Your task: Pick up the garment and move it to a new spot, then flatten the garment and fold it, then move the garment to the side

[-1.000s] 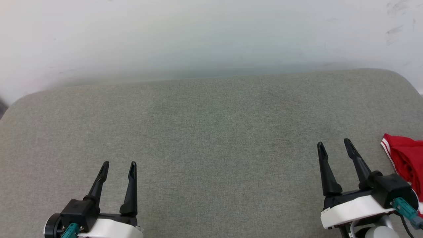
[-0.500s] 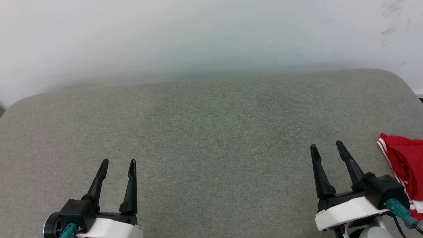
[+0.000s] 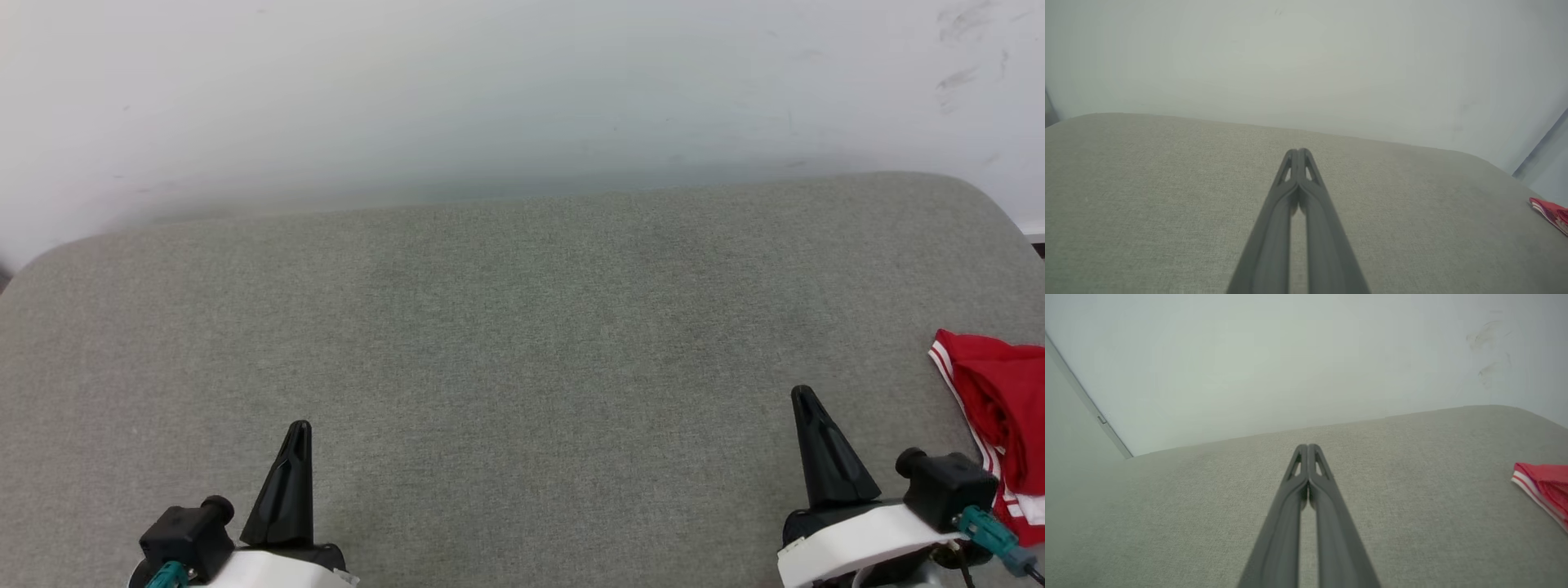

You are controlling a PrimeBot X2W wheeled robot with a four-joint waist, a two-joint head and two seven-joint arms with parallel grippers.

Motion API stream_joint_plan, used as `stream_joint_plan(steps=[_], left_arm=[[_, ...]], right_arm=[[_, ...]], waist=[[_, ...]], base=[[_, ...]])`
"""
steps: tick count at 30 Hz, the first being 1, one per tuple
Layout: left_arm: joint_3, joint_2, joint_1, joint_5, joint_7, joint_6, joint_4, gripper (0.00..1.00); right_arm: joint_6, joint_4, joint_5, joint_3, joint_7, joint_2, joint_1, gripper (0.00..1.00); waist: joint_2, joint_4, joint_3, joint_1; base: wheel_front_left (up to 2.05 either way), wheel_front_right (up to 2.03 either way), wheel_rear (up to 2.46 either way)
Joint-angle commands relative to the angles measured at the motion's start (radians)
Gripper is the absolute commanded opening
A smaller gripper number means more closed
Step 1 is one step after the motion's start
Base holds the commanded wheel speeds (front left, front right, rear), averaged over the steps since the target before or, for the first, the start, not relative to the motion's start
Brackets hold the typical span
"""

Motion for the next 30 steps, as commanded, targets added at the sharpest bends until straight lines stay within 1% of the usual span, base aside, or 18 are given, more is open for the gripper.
stream_joint_plan(steps=[1, 8, 9, 20, 30], left_arm=[[0.002, 0.007, -0.025, -0.056, 0.009, 0.001, -0.008, 0.00], [0.004, 0.012, -0.044, -0.191, 0.037, 0.001, 0.016, 0.00], [0.004, 0.012, -0.044, -0.191, 0.037, 0.001, 0.016, 0.00], [0.008, 0.017, -0.069, -0.380, 0.078, -0.001, 0.048, 0.00], [0.012, 0.019, -0.088, -0.530, 0.112, -0.001, 0.069, 0.00]], right_arm=[[0.000, -0.011, 0.059, -0.004, 0.008, -0.006, -0.021, 0.00], [0.000, 0.001, 0.197, -0.012, 0.032, -0.014, -0.032, 0.00], [0.000, 0.001, 0.197, -0.012, 0.032, -0.014, -0.032, 0.00], [0.000, 0.015, 0.390, -0.026, 0.068, -0.021, -0.043, 0.00], [0.000, 0.026, 0.542, -0.040, 0.098, -0.026, -0.052, 0.00]], waist=[[0.0000, 0.001, 0.000, 0.0001], [0.0000, 0.003, 0.000, 0.0001], [0.0000, 0.003, 0.000, 0.0001], [0.0000, 0.006, -0.001, 0.0001], [0.0000, 0.008, -0.001, 0.0001]], base=[[0.00, 0.00, 0.00], [0.00, 0.00, 0.00], [0.00, 0.00, 0.00], [0.00, 0.00, 0.00], [0.00, 0.00, 0.00]])
